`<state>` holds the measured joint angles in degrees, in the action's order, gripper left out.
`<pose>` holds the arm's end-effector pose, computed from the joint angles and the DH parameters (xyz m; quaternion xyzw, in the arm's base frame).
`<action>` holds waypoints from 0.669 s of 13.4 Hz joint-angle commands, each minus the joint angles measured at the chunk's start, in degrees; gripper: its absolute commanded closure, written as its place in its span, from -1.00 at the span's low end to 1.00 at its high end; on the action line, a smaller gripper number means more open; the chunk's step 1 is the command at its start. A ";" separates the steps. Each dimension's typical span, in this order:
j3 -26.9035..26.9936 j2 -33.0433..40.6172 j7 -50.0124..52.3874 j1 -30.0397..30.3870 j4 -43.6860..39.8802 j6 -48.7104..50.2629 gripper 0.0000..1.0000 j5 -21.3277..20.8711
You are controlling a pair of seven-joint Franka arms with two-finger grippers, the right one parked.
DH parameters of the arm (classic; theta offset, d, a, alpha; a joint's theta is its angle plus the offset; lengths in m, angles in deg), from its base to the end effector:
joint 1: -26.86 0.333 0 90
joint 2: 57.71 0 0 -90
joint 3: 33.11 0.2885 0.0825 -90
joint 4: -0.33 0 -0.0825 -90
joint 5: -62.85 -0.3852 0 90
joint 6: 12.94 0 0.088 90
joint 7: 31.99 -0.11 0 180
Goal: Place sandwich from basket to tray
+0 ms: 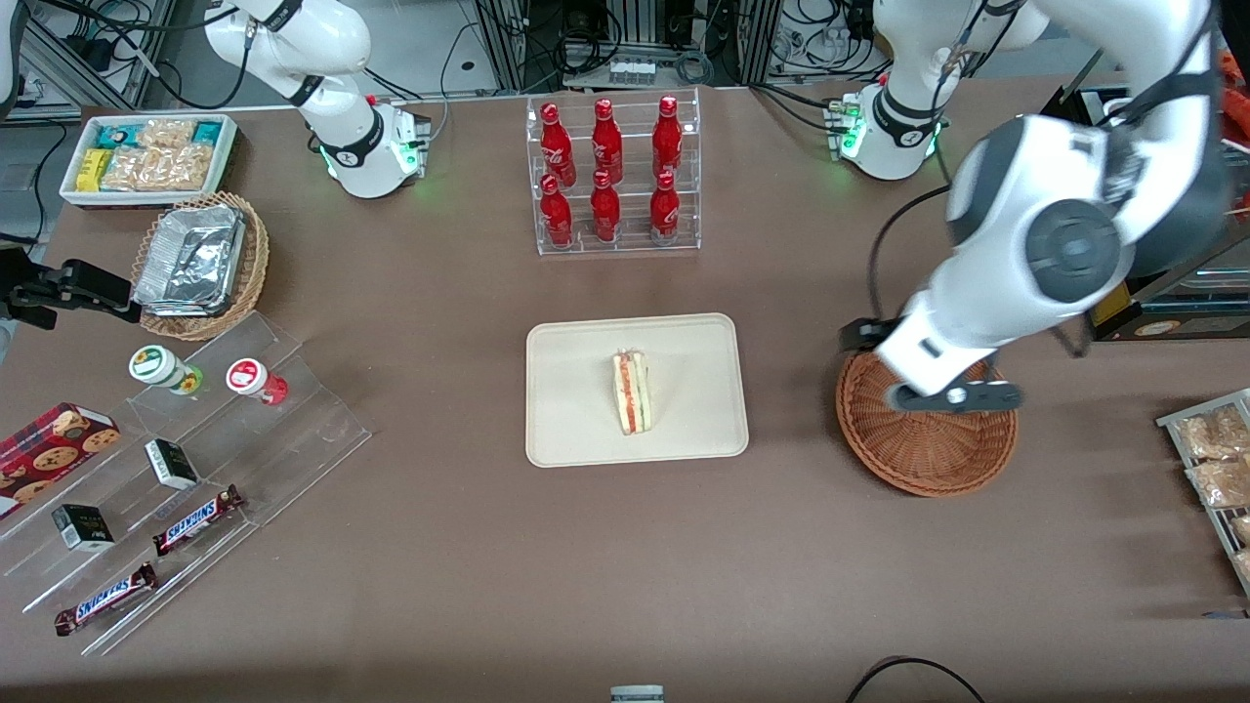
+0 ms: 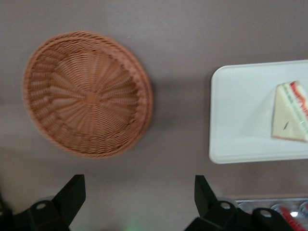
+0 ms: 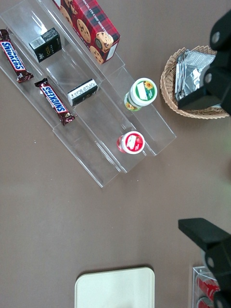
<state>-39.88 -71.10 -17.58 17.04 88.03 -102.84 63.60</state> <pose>0.5817 -0.1687 0.4774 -0.9949 0.0180 0.0986 0.0063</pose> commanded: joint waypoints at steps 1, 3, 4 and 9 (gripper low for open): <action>-0.27 6.17 -5.70 3.57 5.36 1.74 -1.00 0.74; -0.27 9.95 -7.73 6.81 8.70 2.36 -1.00 0.74; -0.18 11.01 -8.26 7.26 8.80 4.19 -1.00 0.65; 0.08 16.37 -9.93 11.04 7.92 10.44 -1.00 -0.05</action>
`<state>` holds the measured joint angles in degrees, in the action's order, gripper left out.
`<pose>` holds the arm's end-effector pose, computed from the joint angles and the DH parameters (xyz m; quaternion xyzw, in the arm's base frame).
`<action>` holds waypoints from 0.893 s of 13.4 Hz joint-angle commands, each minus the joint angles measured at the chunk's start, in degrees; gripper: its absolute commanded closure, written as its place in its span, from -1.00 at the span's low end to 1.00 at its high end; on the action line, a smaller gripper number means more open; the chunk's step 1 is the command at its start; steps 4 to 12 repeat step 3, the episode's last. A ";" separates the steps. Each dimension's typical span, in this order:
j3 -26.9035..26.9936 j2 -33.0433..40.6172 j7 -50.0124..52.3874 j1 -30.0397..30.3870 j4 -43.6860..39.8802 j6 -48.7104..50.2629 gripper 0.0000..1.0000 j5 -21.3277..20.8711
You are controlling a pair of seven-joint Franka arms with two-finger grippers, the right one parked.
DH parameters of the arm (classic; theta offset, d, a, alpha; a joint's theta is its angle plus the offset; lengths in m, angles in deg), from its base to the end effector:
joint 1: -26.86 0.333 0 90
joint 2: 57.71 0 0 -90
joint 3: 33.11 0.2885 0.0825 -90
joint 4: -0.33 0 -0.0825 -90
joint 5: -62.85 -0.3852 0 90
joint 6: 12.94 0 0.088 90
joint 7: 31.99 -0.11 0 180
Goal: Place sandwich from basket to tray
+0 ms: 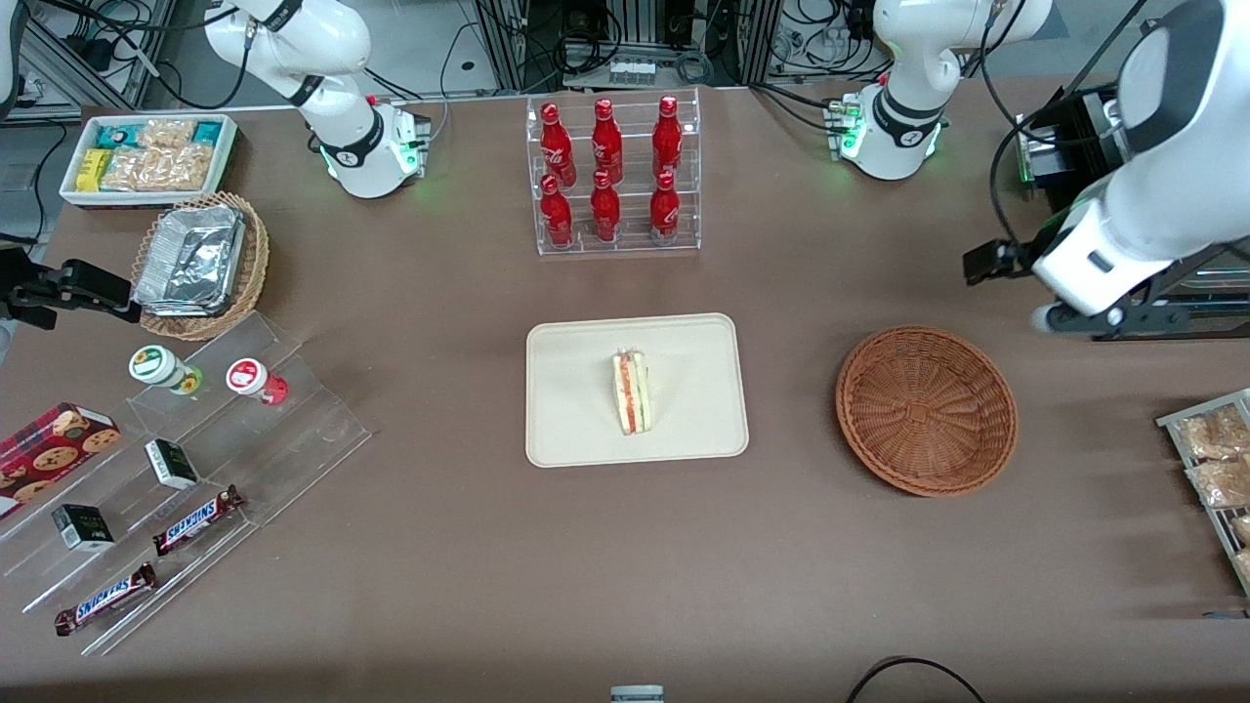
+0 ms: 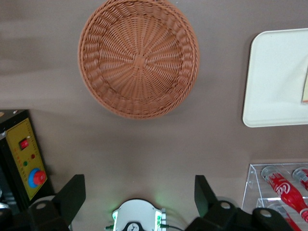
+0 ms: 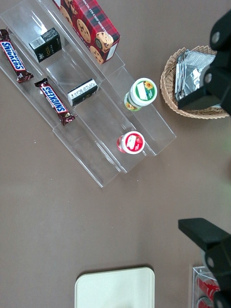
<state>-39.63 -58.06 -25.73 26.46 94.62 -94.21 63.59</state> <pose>0.5310 -0.0659 0.5447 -0.9932 0.0060 0.1164 0.0066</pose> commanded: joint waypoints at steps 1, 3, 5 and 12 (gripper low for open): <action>0.09 3.86 -1.78 2.24 1.25 2.42 -1.00 -0.13; 1.76 4.22 -1.87 2.25 -0.24 4.18 -1.00 -0.13; 1.76 4.22 -1.87 2.25 -0.24 4.18 -1.00 -0.13; 1.76 4.22 -1.87 2.25 -0.24 4.18 -1.00 -0.13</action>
